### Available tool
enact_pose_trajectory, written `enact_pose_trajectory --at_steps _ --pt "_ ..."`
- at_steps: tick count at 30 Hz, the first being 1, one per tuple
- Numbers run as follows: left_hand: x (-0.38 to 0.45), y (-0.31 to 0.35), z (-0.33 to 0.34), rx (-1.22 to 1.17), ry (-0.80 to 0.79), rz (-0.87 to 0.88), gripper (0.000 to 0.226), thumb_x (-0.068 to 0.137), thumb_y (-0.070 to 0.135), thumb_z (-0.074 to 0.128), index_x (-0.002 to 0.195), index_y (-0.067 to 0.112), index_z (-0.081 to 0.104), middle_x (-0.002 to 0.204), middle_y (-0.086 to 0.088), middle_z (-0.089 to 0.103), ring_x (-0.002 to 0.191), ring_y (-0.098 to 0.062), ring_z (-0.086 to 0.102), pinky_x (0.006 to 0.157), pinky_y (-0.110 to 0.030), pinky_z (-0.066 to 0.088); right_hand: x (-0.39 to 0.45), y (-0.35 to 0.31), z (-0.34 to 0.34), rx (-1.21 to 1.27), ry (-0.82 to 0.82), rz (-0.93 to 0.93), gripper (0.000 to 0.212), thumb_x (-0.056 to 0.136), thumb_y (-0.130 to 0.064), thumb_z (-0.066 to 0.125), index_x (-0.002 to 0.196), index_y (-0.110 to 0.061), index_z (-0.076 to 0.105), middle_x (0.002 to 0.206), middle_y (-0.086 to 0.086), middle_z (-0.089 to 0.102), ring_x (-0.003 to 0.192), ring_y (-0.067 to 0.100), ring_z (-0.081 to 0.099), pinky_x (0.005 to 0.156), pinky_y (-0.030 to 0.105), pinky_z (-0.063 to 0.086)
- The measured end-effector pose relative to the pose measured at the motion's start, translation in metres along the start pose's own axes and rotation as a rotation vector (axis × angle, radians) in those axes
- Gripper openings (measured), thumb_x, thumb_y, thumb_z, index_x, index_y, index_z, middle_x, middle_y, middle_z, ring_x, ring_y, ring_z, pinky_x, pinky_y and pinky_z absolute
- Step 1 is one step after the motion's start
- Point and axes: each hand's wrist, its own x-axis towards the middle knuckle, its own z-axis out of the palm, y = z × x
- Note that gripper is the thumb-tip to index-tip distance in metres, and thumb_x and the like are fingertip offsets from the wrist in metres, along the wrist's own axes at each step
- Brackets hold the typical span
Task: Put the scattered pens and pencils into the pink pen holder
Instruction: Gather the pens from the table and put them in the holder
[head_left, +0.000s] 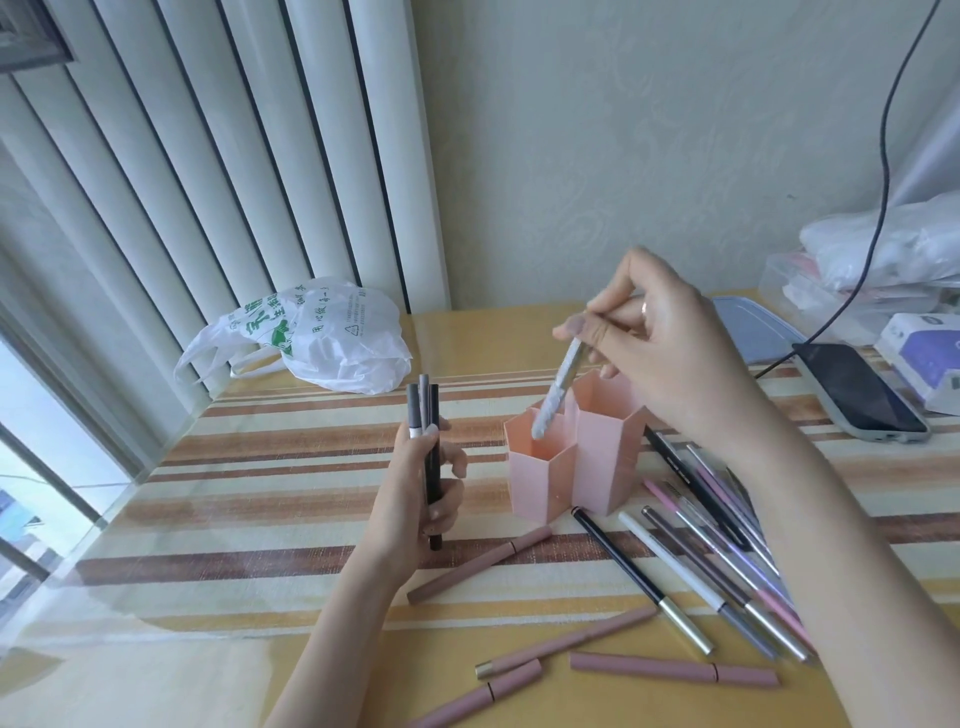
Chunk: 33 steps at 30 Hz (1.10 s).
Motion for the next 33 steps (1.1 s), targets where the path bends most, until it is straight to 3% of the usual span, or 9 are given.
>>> enact_pose_trajectory --at_steps 3,6,10,13,15,19,23,27,33 --pt "-0.001 -0.002 0.004 0.065 0.014 -0.014 0.010 0.097 0.018 0.038 0.091 0.016 0.045 0.071 0.000 0.053 0.035 -0.010 0.025 0.033 -0.016 0.020 -0.004 0.008 0.010 -0.152 -0.165 0.036 0.023 0.087 -0.015 0.068 0.076 -0.014 0.048 0.076 -0.002 0.072 0.061 0.004 0.063 0.058 0.018 0.048" --pt "-0.002 -0.003 0.005 0.080 -0.032 0.006 0.007 0.094 0.020 0.048 0.093 0.014 0.050 0.071 0.000 0.055 0.039 -0.011 0.032 0.035 -0.018 0.022 -0.008 0.016 0.026 -0.379 -0.288 -0.006 0.022 0.085 -0.021 0.068 0.075 -0.017 0.049 0.084 -0.002 0.072 0.076 0.010 0.062 0.078 0.026 0.045" --pt "-0.004 -0.001 0.006 0.076 -0.070 0.034 0.028 0.082 0.030 0.056 0.098 0.007 0.053 0.068 0.001 0.058 0.042 -0.011 0.039 0.036 -0.019 0.026 -0.006 0.023 0.031 -0.619 -0.218 -0.072 0.011 0.087 -0.036 0.062 0.083 -0.026 0.061 0.120 -0.005 0.066 0.117 0.013 0.048 0.105 0.036 0.019" --pt "-0.003 -0.001 0.007 0.087 -0.077 0.038 0.033 0.081 0.029 0.057 0.098 0.002 0.056 0.067 0.002 0.060 0.041 -0.011 0.042 0.036 -0.018 0.027 -0.005 0.017 0.027 -0.606 -0.188 -0.072 0.027 0.091 -0.043 0.052 0.112 -0.033 0.065 0.139 -0.012 0.052 0.132 0.009 0.038 0.116 0.047 0.008" --pt "-0.003 -0.001 0.008 0.103 -0.088 0.039 0.037 0.082 0.027 0.058 0.098 -0.006 0.057 0.068 0.001 0.060 0.041 -0.011 0.042 0.036 -0.018 0.028 -0.006 0.011 0.028 -0.595 -0.208 -0.087 0.037 0.088 -0.050 0.051 0.122 -0.037 0.059 0.132 -0.015 0.057 0.127 0.004 0.044 0.118 0.050 0.001" --pt "-0.004 -0.003 0.008 0.120 -0.127 0.026 0.026 0.084 0.025 0.059 0.080 -0.001 0.061 0.057 -0.001 0.058 0.039 -0.011 0.040 0.036 -0.017 0.027 -0.010 0.006 0.038 -0.524 -0.275 -0.129 0.020 0.084 -0.046 0.062 0.103 -0.039 0.064 0.095 -0.017 0.072 0.095 -0.002 0.061 0.117 0.051 -0.012" --pt "-0.005 -0.003 0.009 0.086 -0.177 0.010 0.026 0.084 0.025 0.056 0.090 0.002 0.067 0.073 -0.006 0.066 0.043 -0.012 0.051 0.034 -0.017 0.031 -0.007 0.014 0.037 -0.314 -0.268 -0.065 0.005 0.085 -0.033 0.067 0.090 -0.032 0.067 0.081 -0.017 0.074 0.086 0.001 0.066 0.119 0.052 0.001" --pt "-0.007 0.000 0.010 -0.039 -0.214 -0.032 0.034 0.089 0.030 0.047 0.105 0.006 0.066 0.076 -0.004 0.069 0.041 -0.010 0.049 0.031 -0.014 0.028 -0.003 0.015 0.029 0.019 -0.170 0.000 0.015 0.085 -0.016 0.068 0.096 -0.026 0.067 0.081 -0.009 0.074 0.080 0.005 0.068 0.092 0.041 0.051" --pt "-0.005 0.003 0.002 -0.136 -0.198 -0.028 0.028 0.089 0.031 0.044 0.079 0.010 0.060 0.045 0.005 0.057 0.027 0.000 0.028 0.030 -0.016 0.012 0.004 0.021 0.013 0.252 -0.045 0.092 0.021 0.088 0.001 0.060 0.100 -0.016 0.063 0.088 0.004 0.075 0.088 0.014 0.072 0.084 0.023 0.051"
